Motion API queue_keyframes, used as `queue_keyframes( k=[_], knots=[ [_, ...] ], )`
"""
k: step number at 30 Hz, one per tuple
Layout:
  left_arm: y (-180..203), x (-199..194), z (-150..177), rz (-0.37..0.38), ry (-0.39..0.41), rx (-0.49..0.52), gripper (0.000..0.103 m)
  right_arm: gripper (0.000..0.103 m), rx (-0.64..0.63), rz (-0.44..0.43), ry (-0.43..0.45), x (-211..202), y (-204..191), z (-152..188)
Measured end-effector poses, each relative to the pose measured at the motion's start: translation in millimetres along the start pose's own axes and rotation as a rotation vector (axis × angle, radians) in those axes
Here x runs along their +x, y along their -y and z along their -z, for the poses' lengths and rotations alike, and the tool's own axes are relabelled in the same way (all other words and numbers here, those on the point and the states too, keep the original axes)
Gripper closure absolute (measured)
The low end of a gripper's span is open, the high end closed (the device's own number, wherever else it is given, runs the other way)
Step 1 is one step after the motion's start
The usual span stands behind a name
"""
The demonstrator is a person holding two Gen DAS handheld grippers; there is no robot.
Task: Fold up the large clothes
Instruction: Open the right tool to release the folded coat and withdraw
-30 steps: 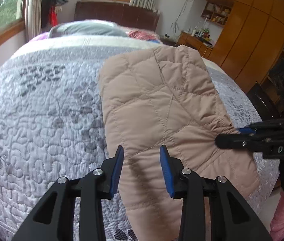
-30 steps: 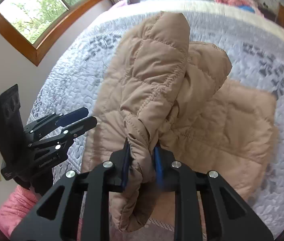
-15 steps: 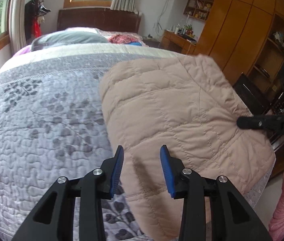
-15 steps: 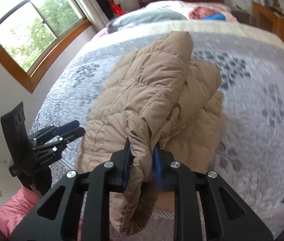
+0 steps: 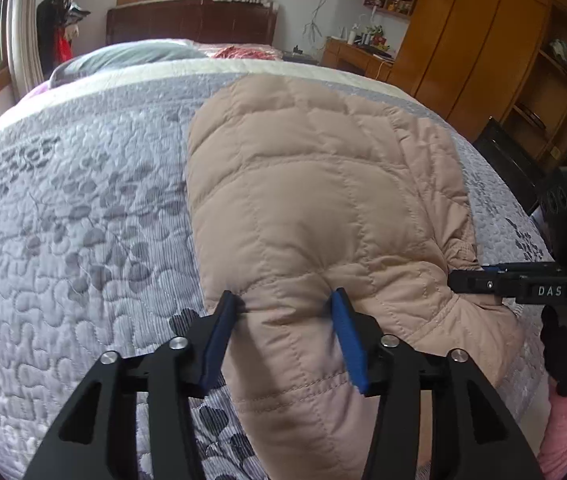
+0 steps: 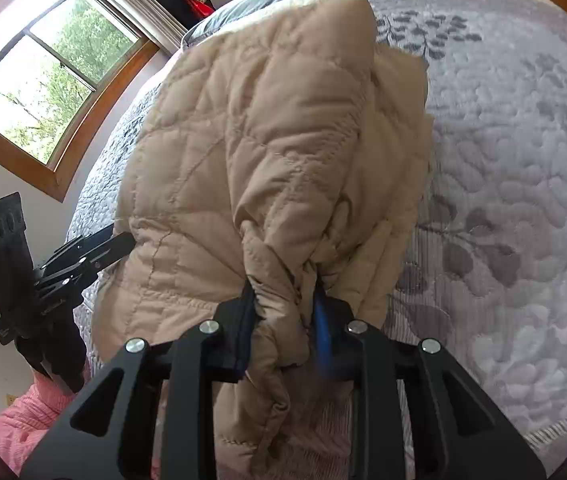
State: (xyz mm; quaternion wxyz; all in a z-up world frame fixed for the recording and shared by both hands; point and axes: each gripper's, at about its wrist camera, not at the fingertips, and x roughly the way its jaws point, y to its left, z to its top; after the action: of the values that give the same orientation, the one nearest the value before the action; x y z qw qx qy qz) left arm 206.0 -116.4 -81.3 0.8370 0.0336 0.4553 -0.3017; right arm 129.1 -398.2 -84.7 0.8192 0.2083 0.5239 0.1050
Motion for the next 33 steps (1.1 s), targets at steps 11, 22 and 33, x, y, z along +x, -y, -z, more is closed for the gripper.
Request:
queue_keyframes(
  k=[11,22,33],
  knots=[
    [7.2,-40.9,1.4,-0.021,0.036,-0.010,0.053,0.065,-0.123,0.150,0.119,-60.1,-33.6,17.9],
    [39.2,-86.5,17.0,0.076,0.091,0.015,0.056,0.067,-0.279,0.100,0.134,-77.5,-79.9,41.2],
    [44.8,-70.8,34.3,0.015,0.049,0.026,0.056,0.067,-0.263,0.146,0.092,-56.9,-76.3,52.4]
  ],
)
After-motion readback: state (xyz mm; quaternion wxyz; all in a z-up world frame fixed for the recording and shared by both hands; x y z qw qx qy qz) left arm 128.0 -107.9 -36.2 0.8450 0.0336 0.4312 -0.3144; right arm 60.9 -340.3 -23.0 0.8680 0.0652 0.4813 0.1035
